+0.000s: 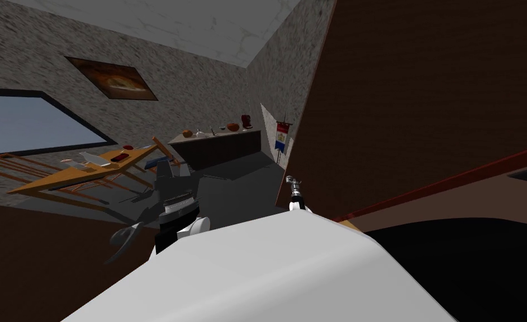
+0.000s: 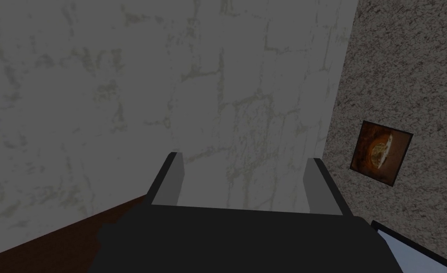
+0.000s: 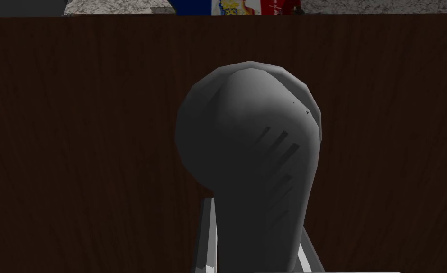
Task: Push the door open
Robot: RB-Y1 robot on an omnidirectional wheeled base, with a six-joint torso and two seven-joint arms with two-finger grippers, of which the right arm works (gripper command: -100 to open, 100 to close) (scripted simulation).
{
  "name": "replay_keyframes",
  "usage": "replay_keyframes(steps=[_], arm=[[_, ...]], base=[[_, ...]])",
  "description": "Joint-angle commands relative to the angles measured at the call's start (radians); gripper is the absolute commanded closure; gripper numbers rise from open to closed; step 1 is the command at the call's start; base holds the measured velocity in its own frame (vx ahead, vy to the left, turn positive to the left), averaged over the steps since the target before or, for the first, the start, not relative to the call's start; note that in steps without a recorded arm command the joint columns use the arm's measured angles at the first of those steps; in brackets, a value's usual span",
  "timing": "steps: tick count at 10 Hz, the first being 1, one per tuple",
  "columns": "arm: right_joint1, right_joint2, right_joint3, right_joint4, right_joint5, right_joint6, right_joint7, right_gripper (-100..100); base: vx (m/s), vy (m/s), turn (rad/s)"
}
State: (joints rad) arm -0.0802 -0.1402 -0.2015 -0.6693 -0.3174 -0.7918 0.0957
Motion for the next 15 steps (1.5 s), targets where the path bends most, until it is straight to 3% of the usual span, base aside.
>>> replay_keyframes(steps=[1, 9, 13, 15], arm=[[0.001, -0.009, -0.026, 0.004, -0.014, -0.002, 0.011, 100], [0.008, -0.022, -0.103, 0.014, -0.063, -0.009, 0.037, 100], [0.016, -0.024, -0.118, 0.013, -0.071, -0.005, 0.042, 100], [0.019, -0.03, -0.144, 0.014, -0.09, -0.009, 0.052, 100]], base=[[0.166, 0.047, -0.091], [0.186, 0.034, -0.055], [0.161, 0.022, -0.042], [0.175, -0.014, -0.045]])
